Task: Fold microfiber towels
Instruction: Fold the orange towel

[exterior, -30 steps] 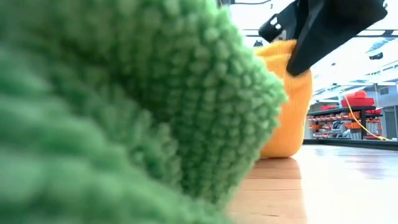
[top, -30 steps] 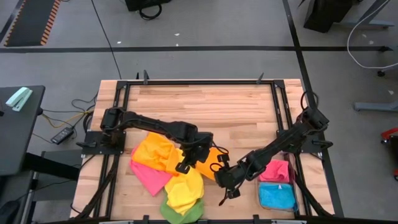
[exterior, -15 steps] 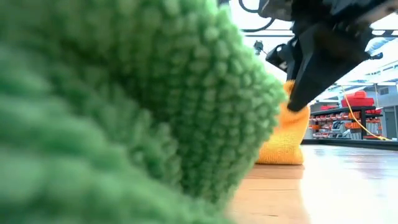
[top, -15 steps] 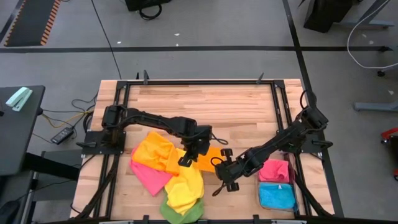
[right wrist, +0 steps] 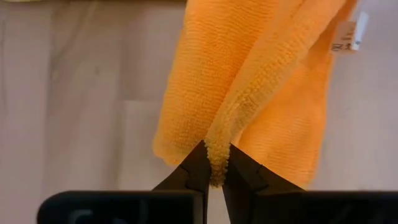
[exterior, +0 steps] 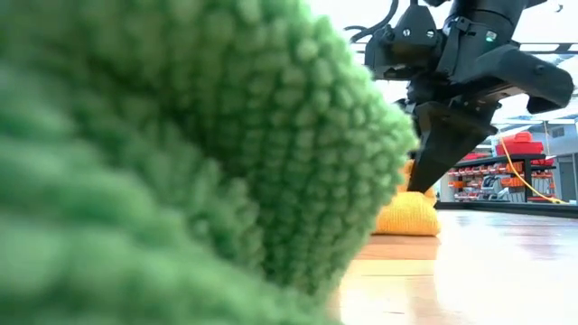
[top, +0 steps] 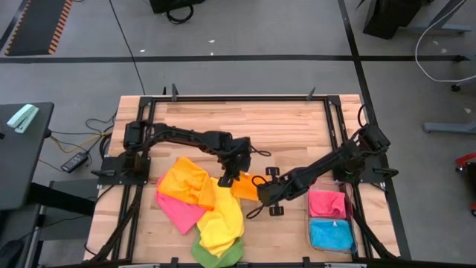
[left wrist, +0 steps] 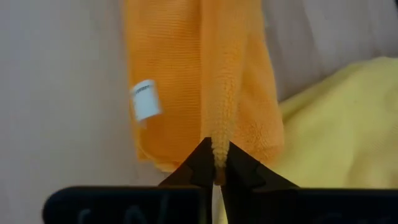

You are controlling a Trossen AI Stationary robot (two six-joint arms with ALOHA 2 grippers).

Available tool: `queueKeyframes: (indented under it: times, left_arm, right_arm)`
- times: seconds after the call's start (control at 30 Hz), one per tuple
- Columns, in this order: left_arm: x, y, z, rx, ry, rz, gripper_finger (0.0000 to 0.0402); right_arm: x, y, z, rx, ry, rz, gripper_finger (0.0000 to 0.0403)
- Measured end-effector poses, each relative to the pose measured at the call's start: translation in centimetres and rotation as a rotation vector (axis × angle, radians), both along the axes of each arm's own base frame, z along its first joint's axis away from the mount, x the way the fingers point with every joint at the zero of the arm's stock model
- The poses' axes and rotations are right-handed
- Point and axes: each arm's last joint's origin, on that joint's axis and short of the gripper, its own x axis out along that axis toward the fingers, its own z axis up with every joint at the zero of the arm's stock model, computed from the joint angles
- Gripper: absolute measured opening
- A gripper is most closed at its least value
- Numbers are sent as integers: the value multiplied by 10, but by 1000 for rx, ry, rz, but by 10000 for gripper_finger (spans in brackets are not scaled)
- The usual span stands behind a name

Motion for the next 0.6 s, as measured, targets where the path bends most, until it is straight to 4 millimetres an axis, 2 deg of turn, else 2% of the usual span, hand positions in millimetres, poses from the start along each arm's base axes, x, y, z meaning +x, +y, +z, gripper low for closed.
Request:
queueKeyframes:
  times: [0.23, 0.4, 0.6]
  left_arm:
    - [1, 12, -4, 14, -6, 21, 16]
    - [0, 13, -7, 57, 11, 16, 30]
    - [1, 13, -15, 65, 34, 14, 18]
  right_arm:
    - [1, -13, 0, -32, 48, -19, 39]
    - [3, -19, 0, -59, 48, 8, 39]
    - [4, -22, 0, -75, 51, 29, 49]
